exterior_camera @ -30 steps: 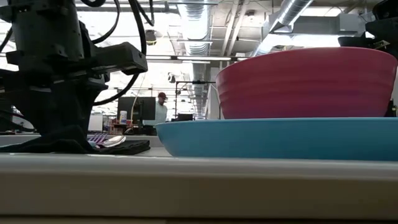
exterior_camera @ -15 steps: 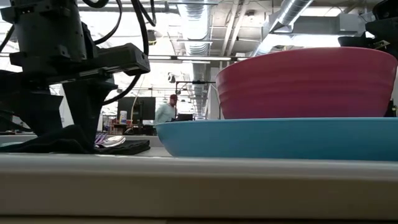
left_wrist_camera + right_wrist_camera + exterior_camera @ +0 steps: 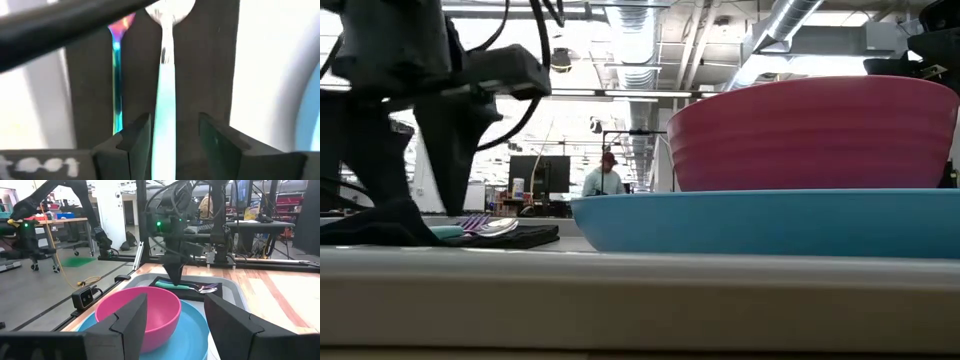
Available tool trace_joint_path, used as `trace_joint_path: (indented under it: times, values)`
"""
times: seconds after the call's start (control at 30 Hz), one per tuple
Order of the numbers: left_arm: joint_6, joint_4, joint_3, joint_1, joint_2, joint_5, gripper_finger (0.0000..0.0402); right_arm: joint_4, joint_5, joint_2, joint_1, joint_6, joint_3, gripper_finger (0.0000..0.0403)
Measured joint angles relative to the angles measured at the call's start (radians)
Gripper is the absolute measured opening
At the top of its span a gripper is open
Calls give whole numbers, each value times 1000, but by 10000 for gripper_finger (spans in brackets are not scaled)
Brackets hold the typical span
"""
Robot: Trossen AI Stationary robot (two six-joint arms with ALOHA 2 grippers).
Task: Set up tray
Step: Put the blue table knife on the black table napkin to the right of the blue spoon
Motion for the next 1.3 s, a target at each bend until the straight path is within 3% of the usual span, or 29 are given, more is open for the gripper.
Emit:
trace_joint_path:
  times: [0.23,0.33,0.53,0.73,1.03,1.2,1.3]
  values:
    - [-8,-50,1,7,-88,-76,151,0,0,0,0,0,0,188]
    - [5,-26,1,34,-137,-169,151,0,0,0,0,0,0,188]
    - [243,170,3,219,-189,-292,151,0,0,0,0,0,0,188]
    - [412,373,4,474,-170,-228,149,0,0,0,0,0,0,188]
    - [406,507,4,700,-162,-184,127,0,0,0,0,0,0,188]
    - [685,722,27,737,-126,-133,123,0,0,0,0,0,0,188]
    - [925,688,103,749,-96,-50,122,0,0,1,0,0,0,188]
